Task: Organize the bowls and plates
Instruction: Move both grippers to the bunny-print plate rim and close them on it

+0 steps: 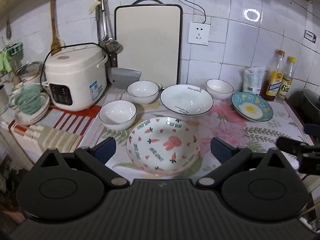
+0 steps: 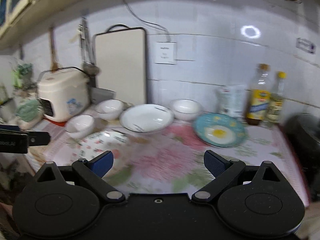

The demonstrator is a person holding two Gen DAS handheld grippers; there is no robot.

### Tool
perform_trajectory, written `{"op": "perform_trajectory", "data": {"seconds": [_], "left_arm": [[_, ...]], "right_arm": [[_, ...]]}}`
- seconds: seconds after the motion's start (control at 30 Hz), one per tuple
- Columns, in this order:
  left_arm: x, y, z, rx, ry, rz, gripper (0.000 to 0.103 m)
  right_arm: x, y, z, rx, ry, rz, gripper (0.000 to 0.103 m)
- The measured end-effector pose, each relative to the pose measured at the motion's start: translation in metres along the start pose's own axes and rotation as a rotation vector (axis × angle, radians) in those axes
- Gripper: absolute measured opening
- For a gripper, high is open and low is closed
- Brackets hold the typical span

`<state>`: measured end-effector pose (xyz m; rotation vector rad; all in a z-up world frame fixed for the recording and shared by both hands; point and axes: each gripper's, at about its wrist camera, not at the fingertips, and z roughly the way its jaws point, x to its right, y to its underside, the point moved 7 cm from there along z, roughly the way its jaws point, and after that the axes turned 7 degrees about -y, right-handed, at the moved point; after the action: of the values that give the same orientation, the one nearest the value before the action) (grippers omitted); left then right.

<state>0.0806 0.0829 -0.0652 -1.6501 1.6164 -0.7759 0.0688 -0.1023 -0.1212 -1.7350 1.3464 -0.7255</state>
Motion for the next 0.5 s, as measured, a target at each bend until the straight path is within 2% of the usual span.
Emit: {"op": "perform_trajectory", "data": {"seconds": [0.17, 0.27, 0.4, 0.5], "left_arm": [[-0.014, 0.0, 0.026, 0.004, -0.003, 0.008, 0.102], [-0.025, 0.005, 0.054, -0.027, -0.02, -0.017, 0.1], [-0.047, 0.02, 0.1, -0.12, -0.034, -0.107, 0.096], [-0.059, 0.032, 0.129, -0.137, -0.043, -0.112, 0.096]], "right_arm": [[-0.01, -0.002, 0.04, 0.045, -0.147, 0.051, 0.099], [-0.016, 0.0, 0.065, 0.048, -0.179, 0.035, 0.099], [-0.021, 0.009, 0.104, 0.007, -0.236, 0.03, 0.099], [-0.024, 0.019, 0.134, -0.036, -0.275, 0.046, 0.096]]}}
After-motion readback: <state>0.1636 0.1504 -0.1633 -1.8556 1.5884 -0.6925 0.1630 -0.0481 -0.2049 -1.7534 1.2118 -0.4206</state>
